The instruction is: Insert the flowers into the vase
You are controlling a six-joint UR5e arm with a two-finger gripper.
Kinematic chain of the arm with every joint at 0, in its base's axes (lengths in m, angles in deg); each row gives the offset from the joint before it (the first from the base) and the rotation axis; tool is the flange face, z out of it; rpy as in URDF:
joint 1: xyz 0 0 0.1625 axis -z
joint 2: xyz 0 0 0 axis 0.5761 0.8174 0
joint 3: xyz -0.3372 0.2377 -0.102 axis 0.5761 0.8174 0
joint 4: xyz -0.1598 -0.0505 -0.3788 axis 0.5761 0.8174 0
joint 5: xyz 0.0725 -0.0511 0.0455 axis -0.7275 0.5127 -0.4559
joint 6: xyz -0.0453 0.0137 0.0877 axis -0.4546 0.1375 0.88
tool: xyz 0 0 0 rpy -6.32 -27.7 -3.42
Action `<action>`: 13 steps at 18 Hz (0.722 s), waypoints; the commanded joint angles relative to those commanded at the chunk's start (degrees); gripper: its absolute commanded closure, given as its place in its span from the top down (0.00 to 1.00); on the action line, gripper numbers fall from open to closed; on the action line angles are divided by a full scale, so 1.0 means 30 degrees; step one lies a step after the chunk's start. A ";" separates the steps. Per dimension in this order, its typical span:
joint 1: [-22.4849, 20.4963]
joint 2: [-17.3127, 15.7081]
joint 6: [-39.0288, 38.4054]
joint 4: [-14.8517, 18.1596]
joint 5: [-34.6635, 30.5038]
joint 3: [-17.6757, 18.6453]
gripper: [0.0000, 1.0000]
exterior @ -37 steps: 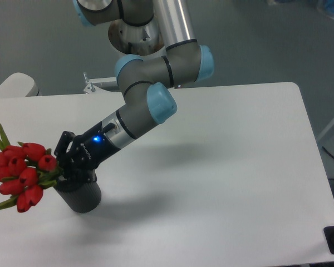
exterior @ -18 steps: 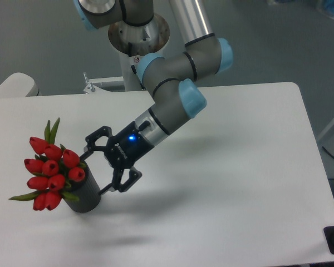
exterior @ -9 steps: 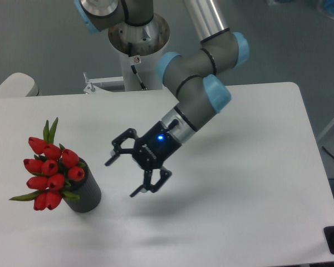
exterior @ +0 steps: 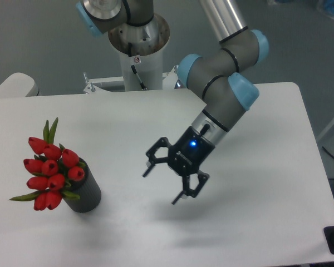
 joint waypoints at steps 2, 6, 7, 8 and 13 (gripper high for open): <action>0.0059 0.0234 0.0029 0.0000 -0.1145 -0.0381 1.00; 0.0526 0.0761 0.0439 0.0350 -0.3663 -0.1230 1.00; 0.0615 0.0850 0.0497 0.0410 -0.4308 -0.1465 1.00; 0.0674 0.0996 0.0614 0.0584 -0.4865 -0.1670 1.00; 0.1142 0.1581 0.3103 0.2868 -0.7854 -0.2988 1.00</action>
